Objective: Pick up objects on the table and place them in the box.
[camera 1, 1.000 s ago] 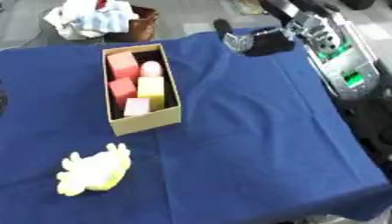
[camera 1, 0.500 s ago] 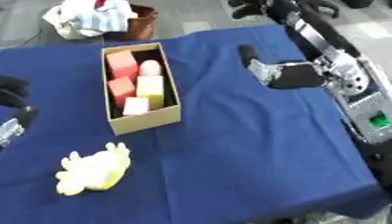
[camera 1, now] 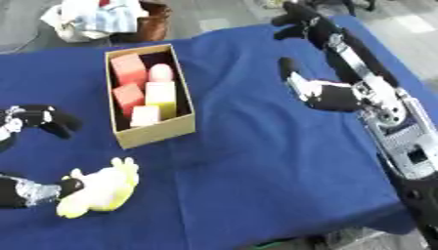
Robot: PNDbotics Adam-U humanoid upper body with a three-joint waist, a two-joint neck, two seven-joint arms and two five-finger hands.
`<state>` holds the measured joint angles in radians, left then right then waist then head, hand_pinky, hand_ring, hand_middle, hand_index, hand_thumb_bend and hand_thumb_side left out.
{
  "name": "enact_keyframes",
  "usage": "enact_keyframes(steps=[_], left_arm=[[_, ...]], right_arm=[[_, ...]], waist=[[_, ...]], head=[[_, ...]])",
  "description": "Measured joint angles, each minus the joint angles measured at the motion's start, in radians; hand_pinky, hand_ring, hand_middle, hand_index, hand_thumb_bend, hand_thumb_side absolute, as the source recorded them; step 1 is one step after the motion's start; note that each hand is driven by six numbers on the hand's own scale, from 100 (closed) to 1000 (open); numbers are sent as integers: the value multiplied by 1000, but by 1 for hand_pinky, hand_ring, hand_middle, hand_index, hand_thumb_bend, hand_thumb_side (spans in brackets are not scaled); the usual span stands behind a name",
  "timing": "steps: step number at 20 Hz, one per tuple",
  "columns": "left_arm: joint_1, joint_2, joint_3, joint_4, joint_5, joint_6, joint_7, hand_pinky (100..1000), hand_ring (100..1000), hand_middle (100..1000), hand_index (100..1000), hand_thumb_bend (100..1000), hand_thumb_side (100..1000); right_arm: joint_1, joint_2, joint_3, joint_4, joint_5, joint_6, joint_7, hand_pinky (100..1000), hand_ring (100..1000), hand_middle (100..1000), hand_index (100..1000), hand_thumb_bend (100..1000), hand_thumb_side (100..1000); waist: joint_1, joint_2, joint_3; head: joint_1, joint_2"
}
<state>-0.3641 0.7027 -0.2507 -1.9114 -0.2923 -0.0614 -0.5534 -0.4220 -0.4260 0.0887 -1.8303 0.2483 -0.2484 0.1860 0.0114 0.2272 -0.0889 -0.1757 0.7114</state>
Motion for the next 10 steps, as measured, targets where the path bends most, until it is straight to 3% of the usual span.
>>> enact_keyframes(steps=[6,10], left_arm=[[-5,45,-61,-6,-66,-39,-123,770,703,719,837,581,371],[-5,56,-77,0,-132,-46,-136,775,710,728,842,562,340]], right_arm=[[2,0,-2,6,5,-1,-6,887,794,837,1000,100,457],[9,1,-2,9,6,-2,-8,886,793,836,1000,100,459]], waist=[[8,-5,-6],[10,-5,-6]], head=[[2,0],[2,0]])
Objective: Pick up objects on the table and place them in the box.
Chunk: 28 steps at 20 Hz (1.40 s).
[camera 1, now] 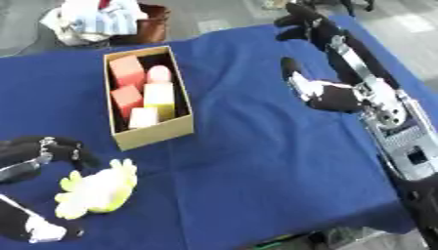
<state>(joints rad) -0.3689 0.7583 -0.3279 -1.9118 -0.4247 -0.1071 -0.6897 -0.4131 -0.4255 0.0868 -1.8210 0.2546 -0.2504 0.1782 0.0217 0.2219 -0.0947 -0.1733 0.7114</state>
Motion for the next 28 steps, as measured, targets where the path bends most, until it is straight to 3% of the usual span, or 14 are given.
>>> enact_keyframes(steps=[4,5,6,11,17,18,20,28], left_arm=[[0,-5,-9,19,-113,15,78,777,712,729,841,556,322],[0,-9,-13,27,-139,18,99,776,712,726,840,629,287],[0,-15,-20,36,-164,19,116,777,713,728,840,558,322],[-1,-50,-58,92,-241,2,142,769,702,717,828,547,312],[-8,-89,-77,151,-283,-20,168,694,588,589,720,340,162],[-10,-94,-78,158,-289,-21,180,657,537,533,669,194,100],[-10,-103,-78,168,-296,-16,216,615,486,471,602,100,118],[-10,-107,-39,122,-253,47,384,575,455,399,525,100,169]], right_arm=[[0,4,0,2,0,-1,-1,886,792,835,1000,100,466],[0,6,0,3,0,-2,-2,886,792,835,1000,100,454],[0,7,0,3,0,-2,-2,886,791,835,1000,100,469],[1,9,1,5,0,-4,-3,885,791,834,1000,100,461],[8,16,1,8,0,-4,-3,885,790,834,1000,100,479],[8,16,1,8,0,-4,-3,885,790,833,1000,100,481],[9,17,1,9,0,-4,-3,885,790,831,1000,100,481],[12,19,1,13,1,-5,-4,885,789,830,1000,100,480]], waist=[[0,0,0],[0,0,-1],[0,0,-2],[0,0,-4],[0,0,-8],[0,0,-9],[0,0,-9],[0,0,-9]], head=[[1,0],[1,0],[1,0],[2,0],[4,0],[4,0],[4,0],[-5,0]])
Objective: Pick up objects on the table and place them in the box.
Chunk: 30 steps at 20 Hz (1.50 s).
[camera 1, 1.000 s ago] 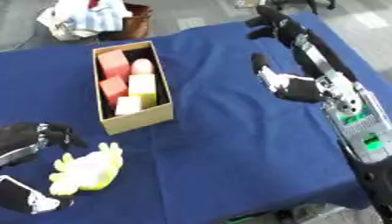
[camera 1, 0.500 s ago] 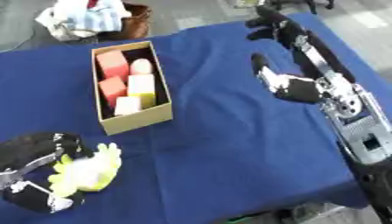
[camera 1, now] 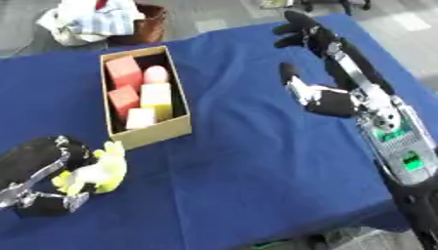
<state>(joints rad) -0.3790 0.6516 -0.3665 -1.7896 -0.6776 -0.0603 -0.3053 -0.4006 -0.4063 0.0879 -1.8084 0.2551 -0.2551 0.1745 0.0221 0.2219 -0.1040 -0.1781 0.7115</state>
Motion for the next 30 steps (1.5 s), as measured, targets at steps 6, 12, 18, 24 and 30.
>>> enact_keyframes(steps=[6,12,18,24,30], left_arm=[[-40,36,72,-97,158,87,12,590,470,413,540,100,163],[-209,17,80,40,200,162,43,614,512,459,586,100,135],[-361,-101,34,316,125,123,71,663,574,526,655,146,120],[-428,-219,37,553,-8,52,115,777,765,704,799,575,404],[-415,-247,81,551,-49,12,186,806,814,804,854,785,584]], right_arm=[[6,0,0,2,3,0,-2,885,789,830,1000,100,482],[6,7,6,5,3,-1,1,885,789,823,1000,100,483],[5,15,17,8,1,-5,11,886,788,817,1000,100,485],[7,23,19,8,-2,-6,16,886,788,815,1000,100,474],[15,25,23,15,-3,-8,18,887,786,811,1000,100,481]], waist=[[0,-2,0],[0,-13,-16],[0,-17,-32],[0,-18,-47],[0,-18,-46]], head=[[-5,0],[-6,0],[0,2],[6,9],[9,9]])
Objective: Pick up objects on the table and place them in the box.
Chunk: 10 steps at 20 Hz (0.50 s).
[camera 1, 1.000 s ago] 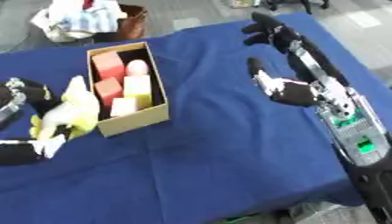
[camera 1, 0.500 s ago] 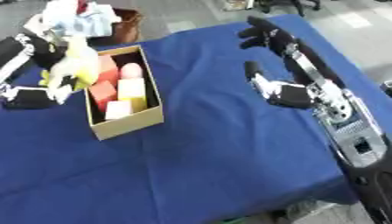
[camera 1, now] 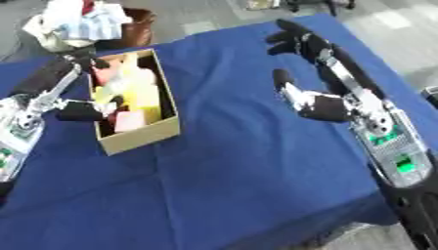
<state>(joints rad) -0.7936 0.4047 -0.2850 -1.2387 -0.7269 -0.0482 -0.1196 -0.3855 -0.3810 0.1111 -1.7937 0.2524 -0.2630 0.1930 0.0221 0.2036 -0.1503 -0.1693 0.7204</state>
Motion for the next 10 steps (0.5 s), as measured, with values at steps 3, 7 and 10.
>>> enact_keyframes(steps=[3,7,10], left_arm=[[44,17,32,-93,48,16,23,795,808,794,844,735,563],[141,60,88,-274,205,43,69,734,752,714,790,395,488],[244,99,137,-432,378,53,116,706,724,678,764,312,501]], right_arm=[[6,7,0,3,0,0,0,887,786,809,1000,100,478],[14,14,-3,6,-2,-1,-2,881,771,793,998,100,493],[25,26,-7,6,-18,-4,-11,878,763,784,989,100,495]], waist=[[0,0,4],[0,0,16],[0,0,26]], head=[[0,0],[1,0],[11,0]])
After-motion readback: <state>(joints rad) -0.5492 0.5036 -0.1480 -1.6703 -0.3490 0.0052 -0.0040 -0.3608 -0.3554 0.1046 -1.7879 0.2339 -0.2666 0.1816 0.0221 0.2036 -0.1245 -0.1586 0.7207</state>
